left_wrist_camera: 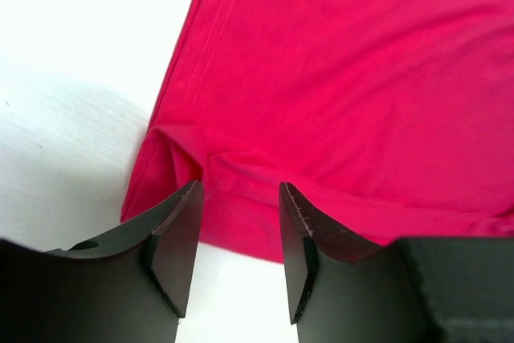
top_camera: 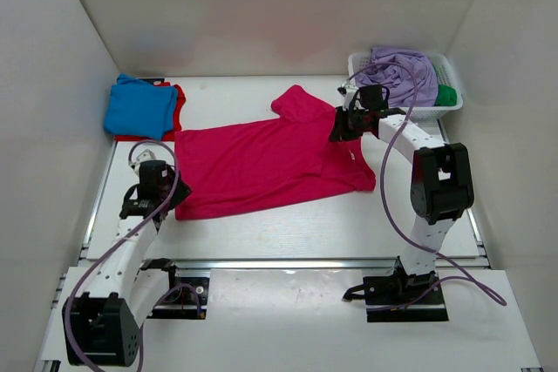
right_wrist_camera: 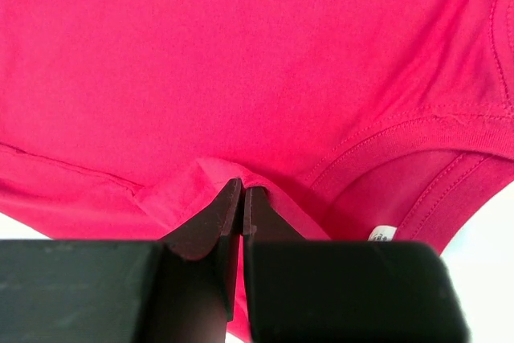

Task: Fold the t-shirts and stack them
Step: Fold the flattened tshirt in 1/3 of the way

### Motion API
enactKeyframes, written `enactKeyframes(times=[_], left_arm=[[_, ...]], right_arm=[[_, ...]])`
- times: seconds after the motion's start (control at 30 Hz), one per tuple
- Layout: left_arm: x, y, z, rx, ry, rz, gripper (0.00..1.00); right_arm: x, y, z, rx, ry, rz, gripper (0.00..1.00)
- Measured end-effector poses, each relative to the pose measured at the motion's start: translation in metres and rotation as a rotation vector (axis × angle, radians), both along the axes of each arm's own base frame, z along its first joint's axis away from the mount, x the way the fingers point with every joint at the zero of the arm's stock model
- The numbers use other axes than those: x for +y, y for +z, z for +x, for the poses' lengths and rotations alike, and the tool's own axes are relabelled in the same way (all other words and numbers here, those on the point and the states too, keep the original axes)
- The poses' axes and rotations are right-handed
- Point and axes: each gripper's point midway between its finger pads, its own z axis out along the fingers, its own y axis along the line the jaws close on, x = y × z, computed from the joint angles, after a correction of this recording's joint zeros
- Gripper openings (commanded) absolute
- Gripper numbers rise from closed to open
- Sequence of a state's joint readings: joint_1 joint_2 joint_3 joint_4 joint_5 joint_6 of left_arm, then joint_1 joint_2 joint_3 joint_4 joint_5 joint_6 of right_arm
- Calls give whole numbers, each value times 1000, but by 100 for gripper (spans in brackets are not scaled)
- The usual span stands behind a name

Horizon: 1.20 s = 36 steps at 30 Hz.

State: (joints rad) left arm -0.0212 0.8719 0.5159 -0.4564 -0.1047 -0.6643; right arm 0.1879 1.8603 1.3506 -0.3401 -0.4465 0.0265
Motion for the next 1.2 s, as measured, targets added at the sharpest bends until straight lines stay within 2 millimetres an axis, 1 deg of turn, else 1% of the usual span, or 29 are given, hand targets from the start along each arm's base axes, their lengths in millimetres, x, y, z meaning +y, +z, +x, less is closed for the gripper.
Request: enactKeyframes(times=[0.17, 0.43, 0.5, 0.53, 0.57, 0.6, 0.63, 0.73, 0.93, 1.0, 1.07, 1.2], left_arm=[[-3, -29, -14, 105, -27, 8, 55], [-2, -38, -17, 137, -39, 20, 54], [-2, -42, -18, 156, -42, 22, 46], [-3, -45, -18, 164, -43, 22, 32], [-3, -46, -17, 169, -41, 21, 25], [-2, -48, -17, 173, -42, 23, 11], [-2, -49, -16, 176, -41, 22, 1], [-1, -48, -13, 164, -31, 26, 0], [10, -28, 2, 57, 43, 43, 0], [15, -25, 6, 36, 67, 46, 0], [17, -27, 10, 34, 84, 46, 0], [19, -40, 14, 66, 118, 31, 0]], right_arm=[[-1, -2, -3, 6, -1, -1, 0], [0, -1, -2, 4, 0, 5, 0], [0, -1, -2, 4, 0, 6, 0], [1, -1, -2, 5, -1, 7, 0], [1, -1, -2, 6, -1, 8, 0], [1, -1, -2, 5, 0, 9, 0], [1, -1, -2, 6, -1, 9, 0], [1, -1, -2, 6, 0, 9, 0], [-1, 0, -2, 6, -3, 12, 0], [-2, 0, -1, 5, -5, 12, 0], [-2, 2, 0, 2, -6, 13, 0], [0, 10, 10, -20, -5, 17, 0]])
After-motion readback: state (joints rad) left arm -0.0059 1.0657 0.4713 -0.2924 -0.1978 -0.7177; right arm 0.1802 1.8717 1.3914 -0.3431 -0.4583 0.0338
